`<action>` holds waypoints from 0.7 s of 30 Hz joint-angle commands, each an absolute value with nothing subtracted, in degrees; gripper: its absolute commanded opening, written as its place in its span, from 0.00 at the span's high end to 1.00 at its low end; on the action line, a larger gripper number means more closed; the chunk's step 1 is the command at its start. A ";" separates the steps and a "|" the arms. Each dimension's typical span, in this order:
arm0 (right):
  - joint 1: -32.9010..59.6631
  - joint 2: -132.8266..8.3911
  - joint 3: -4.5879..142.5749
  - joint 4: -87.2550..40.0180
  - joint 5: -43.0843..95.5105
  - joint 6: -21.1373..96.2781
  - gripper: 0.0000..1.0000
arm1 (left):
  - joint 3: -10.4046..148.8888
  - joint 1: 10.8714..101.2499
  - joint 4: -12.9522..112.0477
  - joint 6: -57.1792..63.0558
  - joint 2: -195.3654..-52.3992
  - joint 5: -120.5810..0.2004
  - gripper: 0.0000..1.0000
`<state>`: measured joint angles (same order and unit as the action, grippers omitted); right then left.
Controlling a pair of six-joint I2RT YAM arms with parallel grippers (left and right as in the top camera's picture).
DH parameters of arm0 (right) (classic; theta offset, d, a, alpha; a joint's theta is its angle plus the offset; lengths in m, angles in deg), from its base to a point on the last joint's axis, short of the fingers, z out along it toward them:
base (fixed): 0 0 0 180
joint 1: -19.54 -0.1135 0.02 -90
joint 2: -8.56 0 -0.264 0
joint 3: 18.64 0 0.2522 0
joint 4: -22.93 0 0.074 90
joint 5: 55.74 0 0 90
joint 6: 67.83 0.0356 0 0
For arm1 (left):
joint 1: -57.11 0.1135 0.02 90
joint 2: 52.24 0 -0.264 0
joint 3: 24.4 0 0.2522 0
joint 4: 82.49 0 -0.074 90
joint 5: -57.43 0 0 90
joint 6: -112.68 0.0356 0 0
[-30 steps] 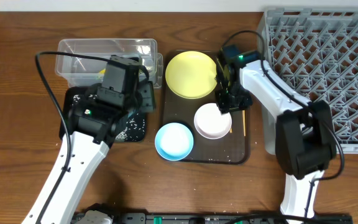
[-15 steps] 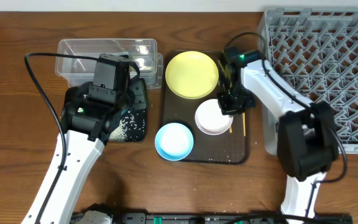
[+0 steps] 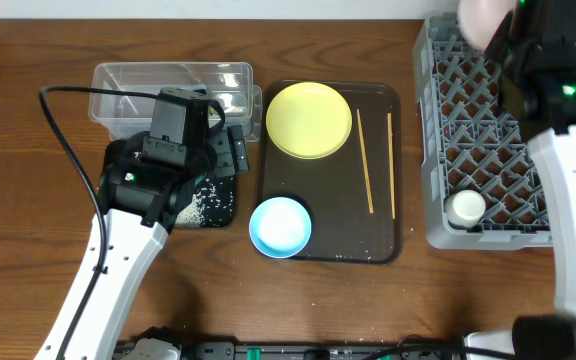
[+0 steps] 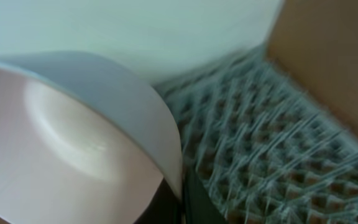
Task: Sort waste into correct bins and load items into the dishwasher rack
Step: 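Lift pink bowl with right gripper and carry to dish rack, then set pink bowl upright in rack slots and release right gripper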
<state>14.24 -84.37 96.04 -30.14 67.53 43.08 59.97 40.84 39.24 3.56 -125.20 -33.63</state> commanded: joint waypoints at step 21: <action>10.40 -120.91 95.15 15.32 101.70 4.09 0.99 | 59.71 41.14 39.20 3.71 -125.34 -32.98 0.09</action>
<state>12.28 -120.24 94.99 15.36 98.46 6.49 59.84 40.90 39.15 3.56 -125.20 -33.66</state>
